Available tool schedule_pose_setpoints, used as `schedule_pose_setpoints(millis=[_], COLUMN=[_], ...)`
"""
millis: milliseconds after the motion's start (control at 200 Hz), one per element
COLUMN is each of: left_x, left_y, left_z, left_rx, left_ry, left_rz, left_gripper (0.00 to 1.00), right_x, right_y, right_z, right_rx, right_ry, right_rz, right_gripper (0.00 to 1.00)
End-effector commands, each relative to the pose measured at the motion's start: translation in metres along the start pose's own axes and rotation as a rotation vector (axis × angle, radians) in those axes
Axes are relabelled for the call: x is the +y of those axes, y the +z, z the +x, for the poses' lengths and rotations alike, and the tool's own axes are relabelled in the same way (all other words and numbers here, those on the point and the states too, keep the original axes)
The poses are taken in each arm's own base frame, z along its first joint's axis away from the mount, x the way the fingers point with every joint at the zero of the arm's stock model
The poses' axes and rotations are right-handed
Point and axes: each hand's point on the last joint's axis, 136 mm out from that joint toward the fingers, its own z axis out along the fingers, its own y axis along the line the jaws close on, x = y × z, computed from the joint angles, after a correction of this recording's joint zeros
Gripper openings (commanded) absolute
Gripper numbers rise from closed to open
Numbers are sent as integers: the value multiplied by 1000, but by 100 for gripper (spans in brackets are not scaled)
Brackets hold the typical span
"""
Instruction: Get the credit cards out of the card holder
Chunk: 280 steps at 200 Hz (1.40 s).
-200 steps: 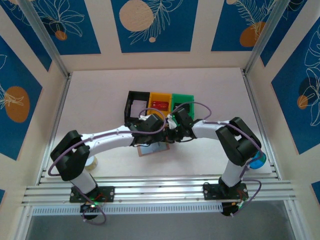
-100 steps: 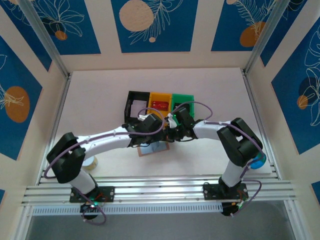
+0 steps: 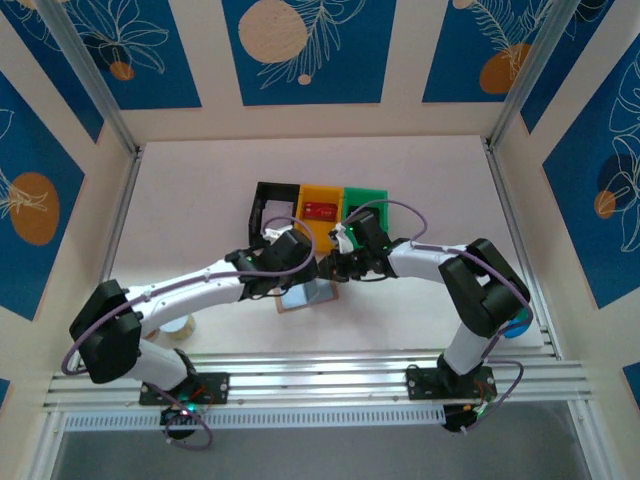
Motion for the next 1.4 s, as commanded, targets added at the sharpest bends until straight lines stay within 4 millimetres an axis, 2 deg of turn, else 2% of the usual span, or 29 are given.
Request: schedule_pose_setpoints(millis=[0, 230, 420, 600, 725, 795, 960, 1395], left_x=[8, 9, 12, 13, 7, 4, -2, 9], left_y=[1, 5, 5, 9, 16, 21, 27, 44], left_z=[3, 9, 9, 15, 20, 23, 23, 30], left_rx=[3, 19, 12, 15, 31, 44, 44, 58], left_ry=[2, -1, 6, -2, -8, -5, 6, 22], left_rz=[-19, -8, -6, 26, 74, 81, 112, 76], left_gripper=[43, 43, 44, 44, 44, 44, 44, 43], right_x=[4, -5, -17, -16, -9, -7, -12, -28], right_y=[-5, -14, -32, -42, -32, -22, -9, 5], right_z=[4, -2, -9, -12, -8, -4, -1, 3], right_rx=[5, -29, -112, -161, -117, -74, -29, 21], right_ry=[1, 31, 26, -7, -15, -13, 4, 54], right_rz=[-22, 5, 85, 113, 71, 58, 78, 130], right_gripper=[14, 16, 16, 16, 14, 9, 1, 0])
